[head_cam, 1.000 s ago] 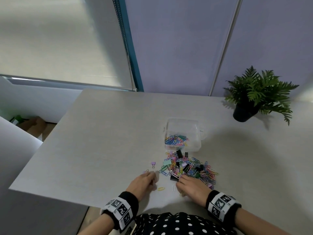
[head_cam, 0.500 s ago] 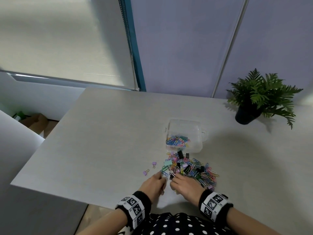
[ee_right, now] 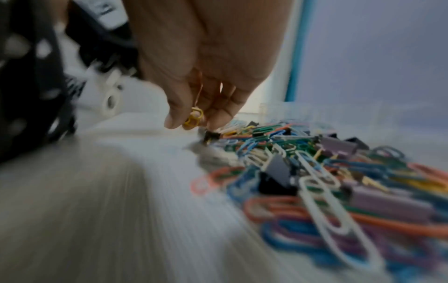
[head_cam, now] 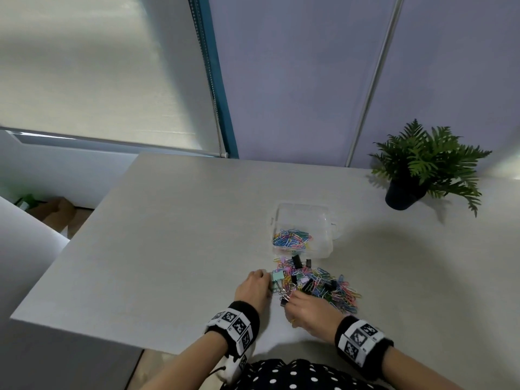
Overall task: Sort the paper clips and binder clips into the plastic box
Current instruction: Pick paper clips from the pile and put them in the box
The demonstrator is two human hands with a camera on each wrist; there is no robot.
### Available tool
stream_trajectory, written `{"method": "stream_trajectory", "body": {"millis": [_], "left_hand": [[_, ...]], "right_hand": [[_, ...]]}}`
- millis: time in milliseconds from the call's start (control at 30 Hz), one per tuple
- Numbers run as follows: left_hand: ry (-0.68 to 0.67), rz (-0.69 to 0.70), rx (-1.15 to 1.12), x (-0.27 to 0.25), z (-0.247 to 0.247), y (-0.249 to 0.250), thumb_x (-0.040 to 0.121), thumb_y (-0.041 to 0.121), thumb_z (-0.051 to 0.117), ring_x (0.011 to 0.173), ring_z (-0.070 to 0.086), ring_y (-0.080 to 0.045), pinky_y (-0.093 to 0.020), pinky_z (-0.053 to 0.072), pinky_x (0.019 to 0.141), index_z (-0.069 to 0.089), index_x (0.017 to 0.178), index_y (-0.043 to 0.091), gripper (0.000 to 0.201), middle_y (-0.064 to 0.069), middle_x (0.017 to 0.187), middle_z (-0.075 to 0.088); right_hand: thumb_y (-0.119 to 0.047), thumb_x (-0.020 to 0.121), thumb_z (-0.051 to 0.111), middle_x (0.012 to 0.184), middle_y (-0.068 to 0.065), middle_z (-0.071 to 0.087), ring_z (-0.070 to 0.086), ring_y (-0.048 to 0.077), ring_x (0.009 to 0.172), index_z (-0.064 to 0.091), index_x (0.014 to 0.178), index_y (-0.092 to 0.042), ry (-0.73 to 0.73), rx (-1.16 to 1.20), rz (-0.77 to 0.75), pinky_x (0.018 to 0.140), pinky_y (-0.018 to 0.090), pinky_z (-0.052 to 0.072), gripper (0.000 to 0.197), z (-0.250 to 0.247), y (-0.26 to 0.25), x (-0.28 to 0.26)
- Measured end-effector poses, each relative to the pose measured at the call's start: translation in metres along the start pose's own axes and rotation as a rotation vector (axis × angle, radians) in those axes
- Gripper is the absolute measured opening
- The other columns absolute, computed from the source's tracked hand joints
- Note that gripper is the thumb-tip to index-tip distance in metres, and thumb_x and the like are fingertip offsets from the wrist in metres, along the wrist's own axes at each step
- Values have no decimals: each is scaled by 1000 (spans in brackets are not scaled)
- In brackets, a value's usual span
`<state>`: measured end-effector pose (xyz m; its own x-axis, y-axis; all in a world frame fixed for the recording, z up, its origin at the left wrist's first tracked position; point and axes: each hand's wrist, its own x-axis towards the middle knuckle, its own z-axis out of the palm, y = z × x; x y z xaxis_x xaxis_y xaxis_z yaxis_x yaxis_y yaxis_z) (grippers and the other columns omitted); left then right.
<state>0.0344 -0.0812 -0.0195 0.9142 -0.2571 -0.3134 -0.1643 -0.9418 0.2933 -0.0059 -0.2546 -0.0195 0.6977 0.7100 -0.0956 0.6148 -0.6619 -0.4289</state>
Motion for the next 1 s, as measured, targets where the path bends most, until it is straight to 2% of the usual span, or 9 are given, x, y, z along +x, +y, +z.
{"method": "stream_trajectory", "body": {"millis": [67, 167, 333, 433, 567, 767, 833, 900, 1000], "left_hand": [[-24, 5, 22, 1, -1, -2, 91, 15, 46, 117, 45, -26, -37, 44, 92, 50, 115, 8, 25, -10, 122, 50], [-65, 18, 44, -1, 0, -8, 93, 16, 44, 119, 43, -25, -35, 43, 94, 47, 120, 8, 28, -10, 125, 48], [-50, 20, 15, -8, -1, -12, 92, 17, 44, 114, 46, -24, -35, 45, 91, 47, 114, 10, 23, -8, 120, 51], [-55, 4, -19, -9, -6, -13, 90, 14, 45, 104, 53, -27, -37, 47, 86, 49, 101, 12, 12, -9, 113, 58], [-87, -13, -105, -8, -14, -21, 84, 9, 49, 96, 59, -30, -39, 50, 83, 50, 100, 9, 16, -12, 107, 62], [-77, 24, -175, -7, -32, -22, 84, -2, 44, 100, 60, -29, -27, 43, 85, 62, 104, 1, 28, -17, 109, 63], [-46, 16, -232, 0, -41, -17, 86, -4, 44, 97, 63, -28, -26, 45, 83, 64, 102, 1, 27, -17, 106, 65], [-12, -5, -323, 12, -50, -11, 89, -4, 44, 81, 64, -24, -29, 52, 79, 65, 100, 0, 23, -15, 94, 66], [29, -5, -395, 41, -68, 3, 92, 0, 48, 68, 58, -12, -24, 53, 75, 63, 103, -2, 20, -11, 88, 63]], "right_hand": [[-13, 86, 57, 82, -7, 52, 38, 2, 77, 54, 85, -11, 64, 234, 116, 69, 13, 37, 4, -16, 6, 3], [-5, 84, 60, 74, -9, 54, 49, -4, 64, 56, 84, -7, 297, 488, 295, 59, 9, 43, 5, -46, 15, 17], [1, 86, 54, 74, 2, 57, 56, 12, 63, 54, 85, -5, 494, 634, 536, 54, 10, 48, 7, -82, 49, 53], [-5, 88, 55, 82, 11, 63, 61, 24, 77, 57, 86, -8, 426, 585, 634, 75, 31, 53, 4, -86, 67, 75], [-13, 91, 52, 108, 13, 63, 56, 28, 103, 58, 106, -4, 331, 334, 594, 94, 38, 45, 19, -82, 70, 75], [-14, 90, 53, 103, 6, 60, 57, 16, 90, 58, 100, -10, 144, 153, 350, 86, 32, 50, 12, -62, 42, 12], [-16, 90, 52, 111, 4, 55, 53, 16, 97, 55, 107, -12, 42, 64, 352, 86, 26, 46, 17, -49, 37, -10], [-16, 88, 55, 119, 5, 51, 50, 18, 105, 51, 114, -11, -15, -32, 366, 86, 26, 45, 27, -36, 30, -28], [-31, 58, 83, 103, 1, 61, 59, 16, 90, 58, 101, -17, -27, -204, 352, 69, 24, 53, 51, -19, 20, -37]]}}
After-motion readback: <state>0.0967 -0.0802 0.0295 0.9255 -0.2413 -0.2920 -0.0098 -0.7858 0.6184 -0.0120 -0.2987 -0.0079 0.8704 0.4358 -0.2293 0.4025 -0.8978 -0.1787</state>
